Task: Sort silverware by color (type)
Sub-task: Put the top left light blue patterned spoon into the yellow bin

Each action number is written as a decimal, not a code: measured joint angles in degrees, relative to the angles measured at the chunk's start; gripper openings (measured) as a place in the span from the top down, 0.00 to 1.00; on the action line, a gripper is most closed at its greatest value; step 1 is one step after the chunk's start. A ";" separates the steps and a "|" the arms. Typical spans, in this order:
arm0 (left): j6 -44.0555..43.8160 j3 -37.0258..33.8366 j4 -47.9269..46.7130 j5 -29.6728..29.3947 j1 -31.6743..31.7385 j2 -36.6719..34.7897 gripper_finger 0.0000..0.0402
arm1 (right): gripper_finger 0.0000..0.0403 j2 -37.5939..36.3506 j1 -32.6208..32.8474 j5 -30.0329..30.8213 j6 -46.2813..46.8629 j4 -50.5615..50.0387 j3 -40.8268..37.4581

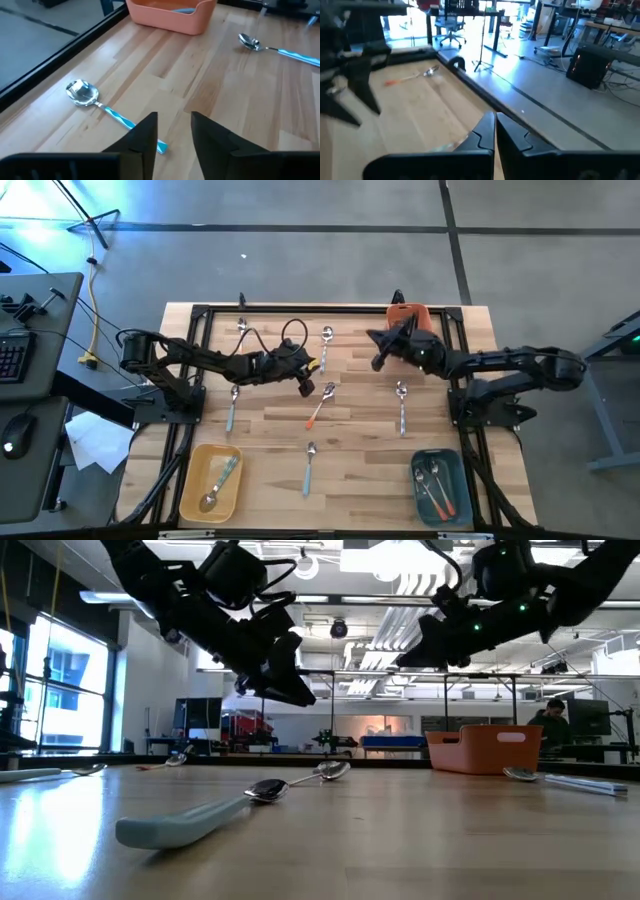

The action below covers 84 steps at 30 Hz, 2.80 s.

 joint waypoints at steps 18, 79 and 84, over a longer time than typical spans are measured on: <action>-4.35 2.20 -2.46 -3.81 2.96 0.00 0.53 | 1.00 0.00 -10.77 -14.72 -7.70 -4.88 6.32; 0.57 21.79 -24.37 -8.00 6.67 23.11 0.96 | 1.00 0.02 -13.33 -11.60 -4.98 -9.53 6.36; 0.59 21.61 -33.31 -7.79 5.35 15.90 0.97 | 1.00 0.02 -13.33 -11.65 -5.31 -9.54 6.36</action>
